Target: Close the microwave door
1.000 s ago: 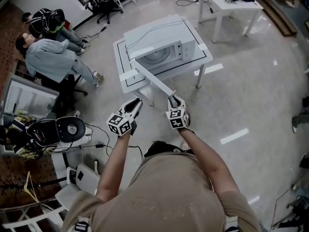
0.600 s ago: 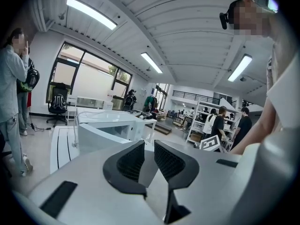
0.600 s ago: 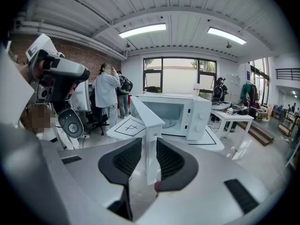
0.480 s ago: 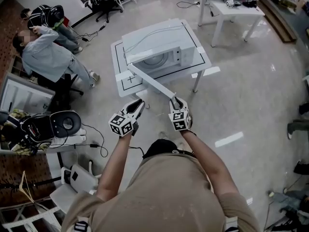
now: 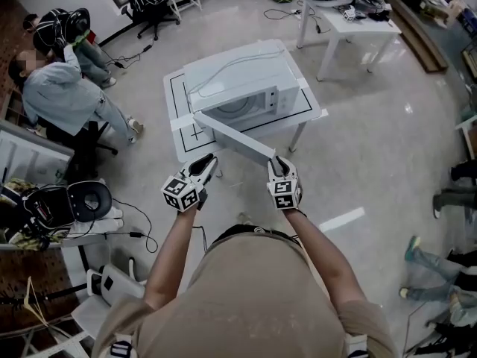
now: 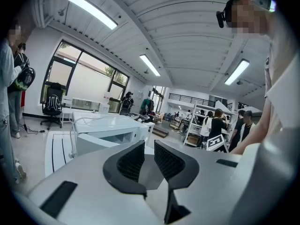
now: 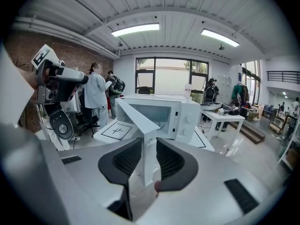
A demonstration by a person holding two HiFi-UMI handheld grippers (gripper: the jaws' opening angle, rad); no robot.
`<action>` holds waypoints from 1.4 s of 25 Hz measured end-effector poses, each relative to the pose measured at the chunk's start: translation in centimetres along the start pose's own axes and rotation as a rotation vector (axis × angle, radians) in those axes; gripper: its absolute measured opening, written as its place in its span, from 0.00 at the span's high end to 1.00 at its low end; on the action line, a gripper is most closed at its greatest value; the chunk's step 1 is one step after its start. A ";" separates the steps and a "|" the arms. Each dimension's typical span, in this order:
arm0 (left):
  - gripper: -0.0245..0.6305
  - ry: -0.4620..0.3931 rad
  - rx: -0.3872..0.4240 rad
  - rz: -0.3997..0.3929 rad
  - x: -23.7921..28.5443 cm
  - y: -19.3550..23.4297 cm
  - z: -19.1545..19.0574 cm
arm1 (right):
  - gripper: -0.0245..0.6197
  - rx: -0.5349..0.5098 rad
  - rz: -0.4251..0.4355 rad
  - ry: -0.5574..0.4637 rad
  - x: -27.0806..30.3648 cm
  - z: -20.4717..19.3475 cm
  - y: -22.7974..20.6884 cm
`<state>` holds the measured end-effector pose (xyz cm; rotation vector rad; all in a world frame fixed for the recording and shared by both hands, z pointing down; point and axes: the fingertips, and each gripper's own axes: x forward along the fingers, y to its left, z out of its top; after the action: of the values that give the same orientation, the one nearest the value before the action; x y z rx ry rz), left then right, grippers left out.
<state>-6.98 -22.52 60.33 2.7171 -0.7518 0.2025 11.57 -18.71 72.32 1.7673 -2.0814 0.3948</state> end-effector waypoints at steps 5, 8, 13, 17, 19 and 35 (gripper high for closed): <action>0.88 -0.016 0.014 -0.019 0.4 1.6 0.9 | 0.81 -0.010 -0.004 -0.026 0.4 0.7 -1.1; 0.88 -0.014 0.033 -0.032 0.8 2.2 1.2 | 0.81 -0.043 -0.009 -0.037 1.0 0.8 -1.8; 0.88 -0.025 0.039 -0.025 1.5 2.7 1.6 | 0.81 -0.092 -0.022 -0.039 2.8 1.8 -3.1; 0.88 -0.035 0.030 -0.005 2.3 2.1 1.4 | 0.81 -0.090 0.004 -0.037 4.1 2.0 -4.6; 0.88 -0.036 0.028 0.012 3.0 2.1 1.5 | 0.81 -0.092 0.018 -0.034 5.0 2.4 -5.3; 0.88 -0.026 -0.012 0.115 5.6 4.8 4.4 | 0.81 -0.055 0.055 -0.019 11.7 6.6 -10.3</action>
<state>-4.52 -30.59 58.68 2.6716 -0.9153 0.1877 19.42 -33.68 71.51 1.6915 -2.1375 0.3336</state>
